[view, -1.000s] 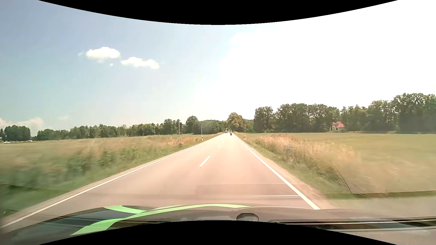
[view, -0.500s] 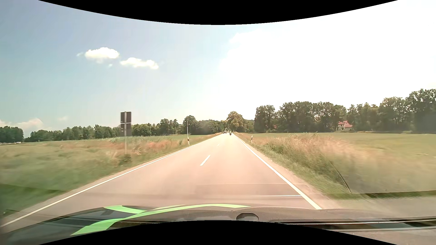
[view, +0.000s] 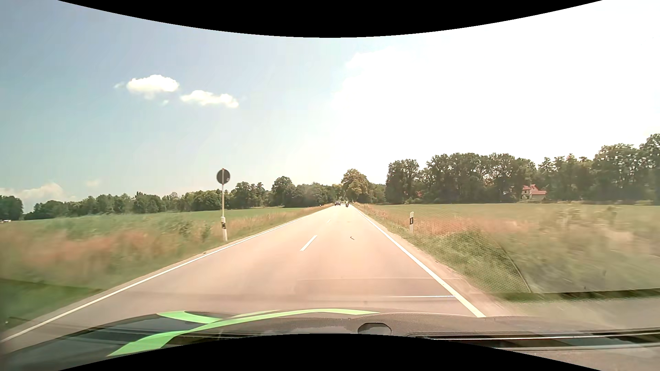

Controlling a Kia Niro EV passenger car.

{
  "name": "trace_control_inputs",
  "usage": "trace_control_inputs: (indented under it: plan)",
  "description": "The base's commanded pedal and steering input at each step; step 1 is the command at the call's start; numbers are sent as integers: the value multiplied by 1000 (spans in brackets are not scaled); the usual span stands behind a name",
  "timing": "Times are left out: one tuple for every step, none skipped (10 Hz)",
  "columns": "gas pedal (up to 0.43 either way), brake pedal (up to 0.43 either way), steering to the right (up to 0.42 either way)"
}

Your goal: Follow the waypoints while adhering to traffic rules and regulations

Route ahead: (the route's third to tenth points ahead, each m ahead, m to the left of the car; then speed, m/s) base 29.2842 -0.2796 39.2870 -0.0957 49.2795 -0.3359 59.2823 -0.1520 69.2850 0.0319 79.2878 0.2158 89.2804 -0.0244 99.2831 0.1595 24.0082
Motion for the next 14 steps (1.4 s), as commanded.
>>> trace_control_inputs:
  plan:
    - [228, 0, -1]
    - [209, 0, -2]
    - [197, 0, -3]
    - [169, 0, -3]
    - [150, 0, -3]
    - [150, 0, -3]
    - [150, 0, -3]
    - [157, 0, -3]
    - [189, 0, -3]
    - [220, 0, -3]
    - [240, 0, -3]
    - [240, 0, -3]
    - [260, 0, -3]
    - [280, 0, -4]
